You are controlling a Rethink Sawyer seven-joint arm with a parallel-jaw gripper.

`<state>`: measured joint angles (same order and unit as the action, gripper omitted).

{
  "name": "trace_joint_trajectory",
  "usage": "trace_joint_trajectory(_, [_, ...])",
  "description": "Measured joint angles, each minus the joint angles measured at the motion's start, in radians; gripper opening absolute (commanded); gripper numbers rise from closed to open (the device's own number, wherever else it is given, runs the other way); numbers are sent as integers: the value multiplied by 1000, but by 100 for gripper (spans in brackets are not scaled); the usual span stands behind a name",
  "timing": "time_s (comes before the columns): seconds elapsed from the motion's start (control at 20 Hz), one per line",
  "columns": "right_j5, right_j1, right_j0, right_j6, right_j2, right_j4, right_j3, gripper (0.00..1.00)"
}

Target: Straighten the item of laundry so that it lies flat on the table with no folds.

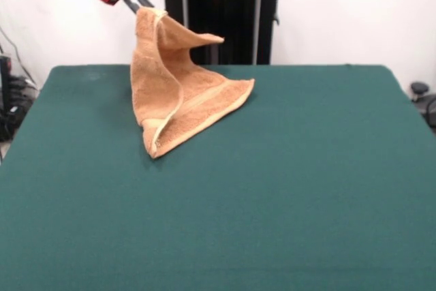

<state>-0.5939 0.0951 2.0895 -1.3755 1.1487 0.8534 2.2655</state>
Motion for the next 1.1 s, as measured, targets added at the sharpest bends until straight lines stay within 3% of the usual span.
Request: trace_joint_trajectory(1.1, [-191,4,13,150,-6,-76,-144,0])
